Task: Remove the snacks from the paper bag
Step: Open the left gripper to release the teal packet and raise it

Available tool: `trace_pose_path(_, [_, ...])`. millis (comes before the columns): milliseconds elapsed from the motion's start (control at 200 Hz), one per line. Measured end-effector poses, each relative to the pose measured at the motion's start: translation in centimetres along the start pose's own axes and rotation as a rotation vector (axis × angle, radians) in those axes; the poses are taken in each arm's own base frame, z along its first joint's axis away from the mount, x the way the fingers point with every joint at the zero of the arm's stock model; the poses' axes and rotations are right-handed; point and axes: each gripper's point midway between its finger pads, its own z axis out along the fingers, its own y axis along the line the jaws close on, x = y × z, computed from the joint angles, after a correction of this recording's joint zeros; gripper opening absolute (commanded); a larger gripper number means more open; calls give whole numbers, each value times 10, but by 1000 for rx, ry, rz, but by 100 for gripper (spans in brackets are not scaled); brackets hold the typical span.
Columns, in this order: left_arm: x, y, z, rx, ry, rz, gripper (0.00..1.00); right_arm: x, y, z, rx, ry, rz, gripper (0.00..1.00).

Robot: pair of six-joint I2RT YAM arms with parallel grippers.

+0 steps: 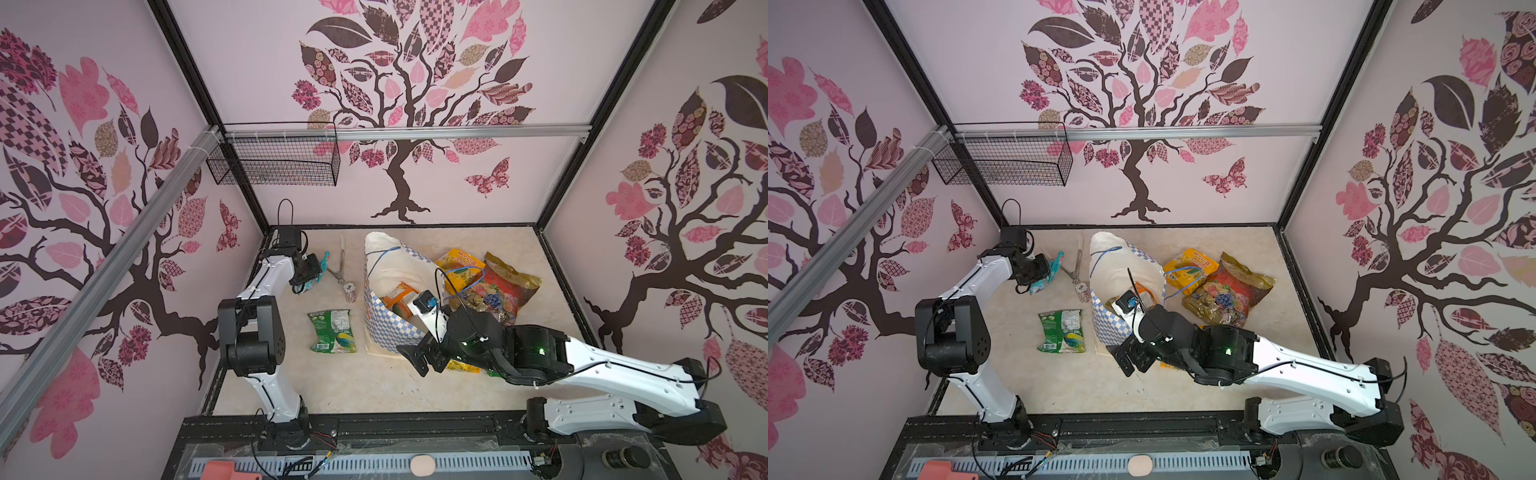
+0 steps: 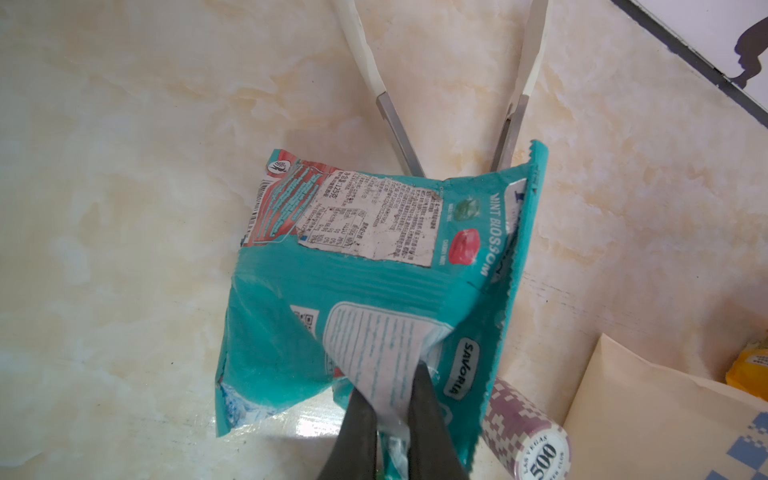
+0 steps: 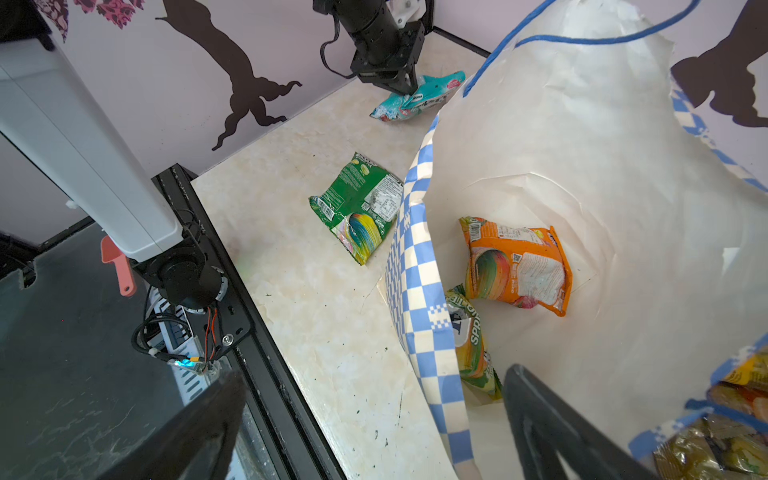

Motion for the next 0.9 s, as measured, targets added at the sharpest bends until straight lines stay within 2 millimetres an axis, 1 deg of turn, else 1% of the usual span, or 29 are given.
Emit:
trace_pose_path(55, [2, -1, 2, 6, 12, -2, 17, -3, -4, -3, 19, -14, 13, 100])
trace_pose_path(130, [4, -2, 2, 15, 18, -1, 28, -5, -9, -7, 43, -27, 29, 100])
trace_pose_path(185, [2, -4, -1, 24, 11, -5, 35, -6, -14, -9, 63, -39, 45, 100])
trace_pose_path(250, [0, -7, -8, 36, -8, -1, 43, -8, -18, -13, 80, -54, 58, 100])
trace_pose_path(320, [-4, -11, -23, 51, -42, 4, 50, -9, -23, -18, 95, -72, 75, 100])
trace_pose_path(425, [-11, -19, -56, 83, -119, 14, 54, -9, -33, -23, 133, -94, 94, 100])
trace_pose_path(510, [-14, -28, -90, 132, -198, 25, 57, -10, -44, -23, 174, -102, 119, 100])
trace_pose_path(550, [-14, -32, -105, 152, -236, 28, 60, -11, -52, -22, 196, -100, 136, 100])
trace_pose_path(620, [-13, -42, -135, 190, -299, 36, 66, -11, -72, -22, 246, -99, 175, 100])
trace_pose_path(670, [-13, -52, -156, 217, -345, 59, 70, -12, -85, -22, 280, -99, 194, 100])
trace_pose_path(730, [-9, -66, -180, 250, -394, 91, 75, -12, -93, -23, 305, -100, 201, 100])
trace_pose_path(810, [0, -86, -207, 292, -434, 141, 82, -13, -94, -24, 308, -99, 189, 100])
trace_pose_path(900, [6, -110, -239, 345, -472, 192, 85, -18, -95, -27, 312, -109, 180, 100])
